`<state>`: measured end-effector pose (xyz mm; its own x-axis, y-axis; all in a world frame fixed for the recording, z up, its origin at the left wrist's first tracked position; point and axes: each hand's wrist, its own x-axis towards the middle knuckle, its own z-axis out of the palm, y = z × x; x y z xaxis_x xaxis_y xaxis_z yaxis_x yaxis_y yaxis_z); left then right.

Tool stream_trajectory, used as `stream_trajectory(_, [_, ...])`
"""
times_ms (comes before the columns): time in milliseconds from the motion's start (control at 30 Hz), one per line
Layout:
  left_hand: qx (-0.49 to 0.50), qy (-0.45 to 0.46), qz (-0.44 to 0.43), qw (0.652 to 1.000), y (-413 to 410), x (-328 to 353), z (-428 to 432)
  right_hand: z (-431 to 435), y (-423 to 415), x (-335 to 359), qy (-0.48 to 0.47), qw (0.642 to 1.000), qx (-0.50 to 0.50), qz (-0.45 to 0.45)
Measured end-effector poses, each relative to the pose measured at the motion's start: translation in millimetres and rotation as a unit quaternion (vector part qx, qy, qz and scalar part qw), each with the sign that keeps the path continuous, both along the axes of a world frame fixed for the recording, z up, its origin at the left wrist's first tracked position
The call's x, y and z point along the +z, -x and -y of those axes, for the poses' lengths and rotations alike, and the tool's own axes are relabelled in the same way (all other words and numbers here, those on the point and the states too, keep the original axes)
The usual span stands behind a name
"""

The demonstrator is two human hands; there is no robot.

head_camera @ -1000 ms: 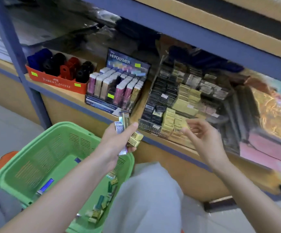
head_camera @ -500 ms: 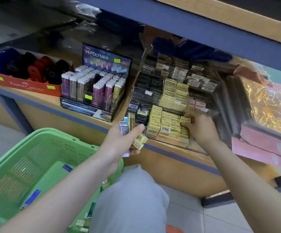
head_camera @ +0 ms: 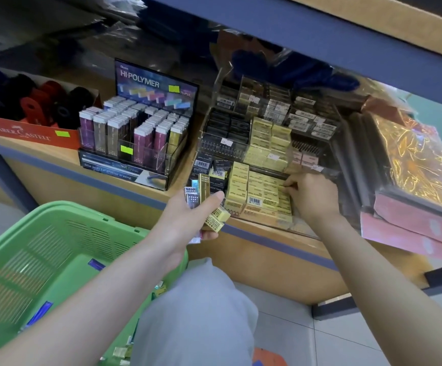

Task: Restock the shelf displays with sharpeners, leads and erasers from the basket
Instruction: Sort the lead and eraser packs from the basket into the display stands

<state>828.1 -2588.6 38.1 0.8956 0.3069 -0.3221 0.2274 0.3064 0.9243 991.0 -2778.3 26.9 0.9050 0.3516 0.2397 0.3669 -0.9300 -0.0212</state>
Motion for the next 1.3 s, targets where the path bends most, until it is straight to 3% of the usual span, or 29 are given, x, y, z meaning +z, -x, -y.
stream_trajectory(167, [-0.001, 0.019, 0.008, 1.000, -1.8, -0.6, -0.4, -0.9, 8.8, 1.1, 0.041, 0.999, 0.007, 0.002])
stream_trajectory(233, [0.000, 0.040, 0.011, 0.999, -2.3, -0.2, 1.9, -5.9, 24.8, 8.5, -0.083, 0.996, 0.034, -0.011])
stream_trajectory(333, [0.005, 0.061, 0.014, 0.998, -4.8, 1.1, 3.5, -24.5, 65.5, 26.5, -0.317, 0.928, 0.108, -0.162])
stream_trajectory(433, [-0.006, 0.049, 0.024, 0.999, -6.9, 0.2, 3.8, -40.7, 98.4, 29.9, -0.341, 0.876, 0.154, -0.305])
stream_trajectory(533, [-0.024, 0.029, 0.029, 0.999, -6.9, -2.9, 7.3, -45.9, 110.0, 26.7, -0.363, 0.852, 0.149, -0.348])
stream_trajectory(733, [-0.030, 0.029, 0.027, 0.999, -4.4, -1.5, 8.3, -35.4, 103.9, 24.1, -0.378, 0.857, 0.095, -0.338])
stream_trajectory(867, [-0.017, 0.027, 0.024, 0.999, -4.2, -1.4, 3.3, -12.8, 77.6, 23.8, -0.285, 0.940, 0.028, -0.185])
stream_trajectory(967, [-0.015, 0.032, 0.024, 0.999, -3.0, -2.7, 2.4, 2.8, 58.1, 19.7, -0.202, 0.966, 0.021, -0.157])
stream_trajectory(1033, [-0.017, 0.032, 0.023, 0.999, -2.9, -3.0, 1.9, 6.8, 49.4, 16.5, -0.170, 0.969, 0.023, -0.175])
stream_trajectory(1300, [-0.013, 0.035, 0.013, 0.999, -5.8, -7.3, 0.0, 1.0, 38.7, 10.7, -0.204, 0.954, 0.028, -0.216])
